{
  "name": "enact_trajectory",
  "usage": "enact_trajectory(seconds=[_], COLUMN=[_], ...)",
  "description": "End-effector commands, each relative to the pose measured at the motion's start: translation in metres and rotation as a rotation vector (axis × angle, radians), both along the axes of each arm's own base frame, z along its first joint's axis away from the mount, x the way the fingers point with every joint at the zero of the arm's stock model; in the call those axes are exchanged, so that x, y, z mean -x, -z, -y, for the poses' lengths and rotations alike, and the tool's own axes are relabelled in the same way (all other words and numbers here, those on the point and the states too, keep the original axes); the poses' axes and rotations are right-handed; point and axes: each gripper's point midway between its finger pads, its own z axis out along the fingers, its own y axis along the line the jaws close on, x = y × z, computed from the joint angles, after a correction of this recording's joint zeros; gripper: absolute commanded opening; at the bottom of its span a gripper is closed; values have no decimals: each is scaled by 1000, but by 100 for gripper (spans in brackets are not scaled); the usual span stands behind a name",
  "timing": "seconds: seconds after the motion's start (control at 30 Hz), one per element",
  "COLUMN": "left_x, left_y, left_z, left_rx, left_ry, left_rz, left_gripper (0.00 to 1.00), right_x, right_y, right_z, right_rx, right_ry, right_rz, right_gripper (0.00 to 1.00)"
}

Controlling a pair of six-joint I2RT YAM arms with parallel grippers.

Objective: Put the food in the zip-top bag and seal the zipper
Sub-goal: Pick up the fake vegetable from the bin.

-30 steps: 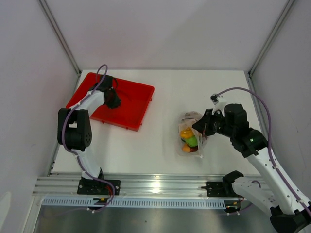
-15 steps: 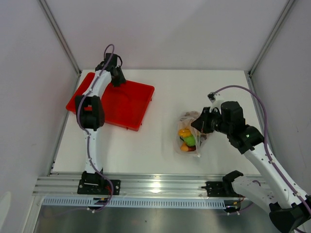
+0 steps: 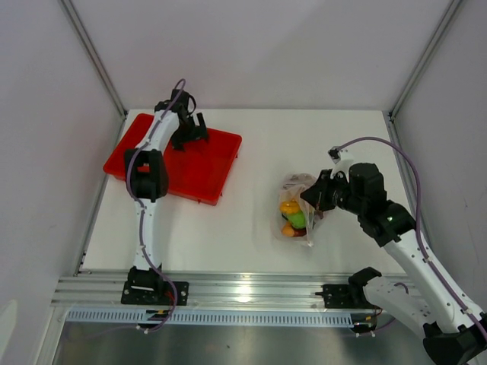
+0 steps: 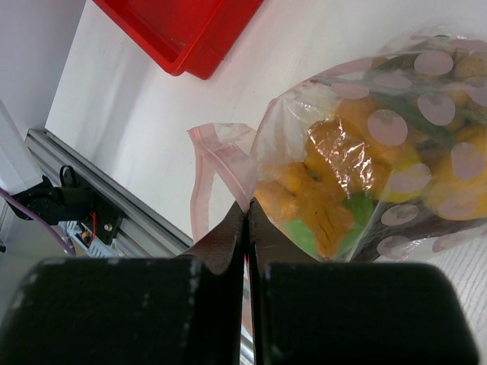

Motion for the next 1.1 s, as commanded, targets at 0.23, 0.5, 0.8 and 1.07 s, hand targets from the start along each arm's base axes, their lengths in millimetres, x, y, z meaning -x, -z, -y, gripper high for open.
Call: enact_trajectory(seconds=[0.23, 0.5, 0.8, 1.07], left_x=[20, 27, 25, 23], left_y=[13, 22, 24, 24], left_z=[6, -2, -7, -7], left_rx=[-53, -50, -24, -23], left_ry=[-70, -170, -220, -231], left_rz=[-103, -162, -171, -174], left_gripper=[99, 93, 69, 63], right_x=[3, 6, 7, 7], right_y=[-13, -10, -9, -8], right_z=[3, 6, 7, 9], right_rx=[-43, -41, -48, -42], right_ry=[8, 17, 21, 25], right_rz=[75, 82, 94, 102], right_gripper=[0, 0, 0, 0])
